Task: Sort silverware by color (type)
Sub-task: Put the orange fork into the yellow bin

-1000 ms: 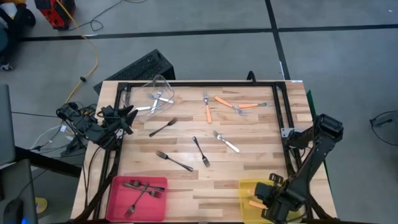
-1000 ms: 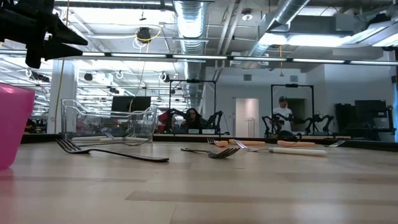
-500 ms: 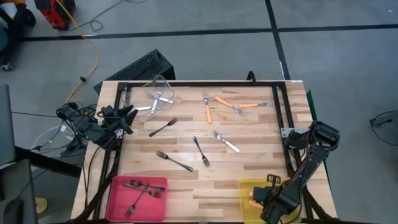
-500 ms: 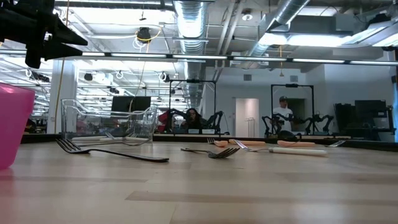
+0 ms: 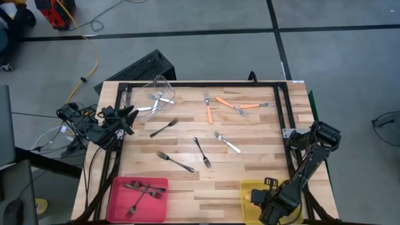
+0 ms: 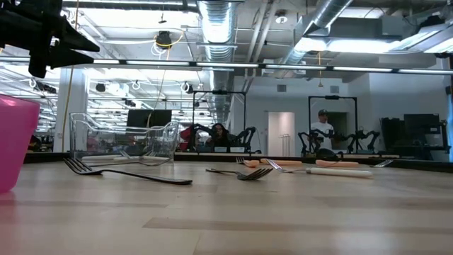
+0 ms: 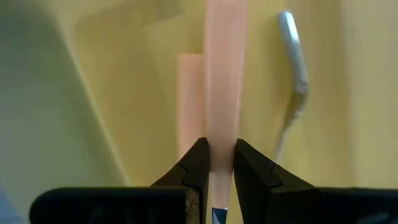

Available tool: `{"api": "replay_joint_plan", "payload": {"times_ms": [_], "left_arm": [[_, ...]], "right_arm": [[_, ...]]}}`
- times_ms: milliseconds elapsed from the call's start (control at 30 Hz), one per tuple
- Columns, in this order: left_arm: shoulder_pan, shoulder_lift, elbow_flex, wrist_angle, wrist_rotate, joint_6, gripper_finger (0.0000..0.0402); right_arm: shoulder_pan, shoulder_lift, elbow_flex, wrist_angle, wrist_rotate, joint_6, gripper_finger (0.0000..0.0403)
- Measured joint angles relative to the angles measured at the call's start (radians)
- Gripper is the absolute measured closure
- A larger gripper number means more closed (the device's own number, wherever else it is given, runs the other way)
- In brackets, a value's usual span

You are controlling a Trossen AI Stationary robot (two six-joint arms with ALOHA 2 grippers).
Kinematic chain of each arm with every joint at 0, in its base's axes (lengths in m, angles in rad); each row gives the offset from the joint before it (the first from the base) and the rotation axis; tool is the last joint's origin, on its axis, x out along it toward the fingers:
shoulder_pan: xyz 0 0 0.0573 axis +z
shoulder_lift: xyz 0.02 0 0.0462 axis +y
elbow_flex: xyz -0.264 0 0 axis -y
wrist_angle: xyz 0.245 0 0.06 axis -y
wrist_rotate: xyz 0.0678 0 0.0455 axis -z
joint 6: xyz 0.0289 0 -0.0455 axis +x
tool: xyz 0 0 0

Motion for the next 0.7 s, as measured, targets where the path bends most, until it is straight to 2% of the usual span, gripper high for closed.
{"api": "replay_joint_plan", "payload": {"times_ms": [233,500,700], "left_arm": [[0.0,0.0,0.0,0.0,-0.01,0.0,0.0223],[0.0,0.0,0.0,0.0,-0.01,0.0,0.0223],[0.0,0.0,0.0,-0.001,-0.01,0.0,0.0223]], "right_arm": [[0.042,0.001,0.0,-0.007,0.116,0.097,0.0325],[0.081,0.001,0.0,-0.006,0.117,0.2,0.0325],[0.093,0.002,0.0,-0.006,0.123,0.21,0.0325]]}}
